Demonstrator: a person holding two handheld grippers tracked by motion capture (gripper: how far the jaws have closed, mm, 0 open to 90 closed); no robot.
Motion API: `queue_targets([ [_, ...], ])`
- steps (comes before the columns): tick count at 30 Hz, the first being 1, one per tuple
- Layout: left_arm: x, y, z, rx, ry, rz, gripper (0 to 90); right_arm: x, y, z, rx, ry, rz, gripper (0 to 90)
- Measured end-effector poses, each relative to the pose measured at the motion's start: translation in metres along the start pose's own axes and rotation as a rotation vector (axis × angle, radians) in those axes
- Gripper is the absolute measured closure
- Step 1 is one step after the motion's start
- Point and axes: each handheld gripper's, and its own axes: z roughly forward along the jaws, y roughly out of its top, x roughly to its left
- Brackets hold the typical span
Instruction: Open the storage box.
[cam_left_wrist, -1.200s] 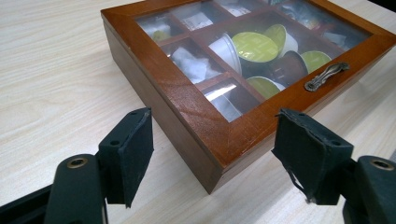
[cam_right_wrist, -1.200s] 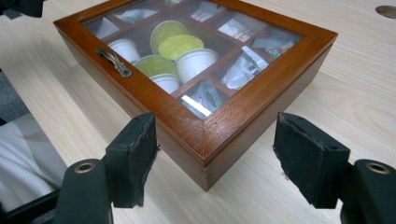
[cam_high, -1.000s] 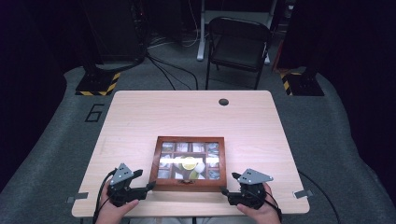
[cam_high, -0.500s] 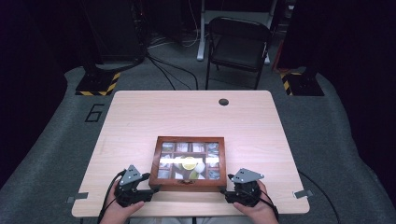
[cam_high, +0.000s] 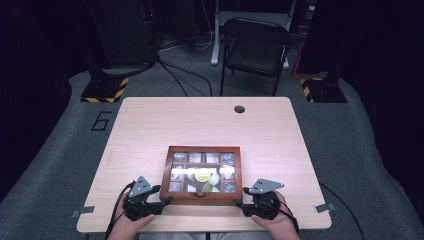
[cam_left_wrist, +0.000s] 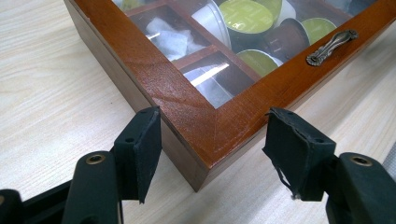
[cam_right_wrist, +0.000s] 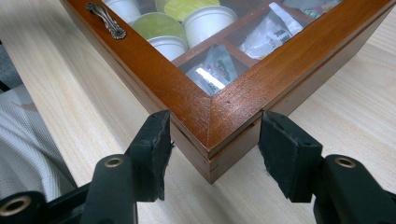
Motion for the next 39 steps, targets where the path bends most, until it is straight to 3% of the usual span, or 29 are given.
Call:
queue_targets([
  [3, 0.001, 0.001, -0.002, -0.014, -0.003, 0.015, 37.9, -0.001, 0.0, 0.0, -0.004, 0.001, -0.001, 43.5],
  [4, 0.0, 0.001, -0.001, -0.019, -0.009, -0.006, 37.9, -0.001, 0.0, 0.0, -0.001, 0.003, -0.003, 43.6],
  [16, -0.001, 0.001, 0.001, -0.015, -0.002, -0.003, 35.4, -0.005, 0.0, 0.001, 0.001, 0.029, 0.008, 43.6],
  [22, -0.005, 0.003, 0.004, -0.014, -0.001, 0.0, 36.2, -0.011, -0.001, 0.0, -0.01, 0.007, 0.031, 47.6],
  [28, -0.003, 0.004, 0.003, -0.019, -0.01, -0.007, 36.1, -0.008, 0.0, 0.001, -0.014, -0.015, 0.033, 44.6],
  [30, -0.002, 0.004, 0.003, -0.019, -0.008, -0.002, 36.1, -0.007, 0.001, 0.0, -0.024, -0.027, 0.025, 44.6],
  [33, -0.004, 0.005, 0.002, -0.031, -0.008, -0.009, 36.7, -0.005, 0.003, -0.004, -0.079, -0.032, 0.037, 50.5],
  [35, -0.004, 0.005, 0.001, -0.027, -0.008, 0.008, 36.6, -0.006, 0.005, -0.006, -0.124, -0.02, 0.043, 51.1],
  [39, -0.006, 0.005, 0.001, -0.024, -0.002, 0.01, 36.8, -0.006, 0.006, -0.005, -0.123, -0.006, 0.049, 50.3],
])
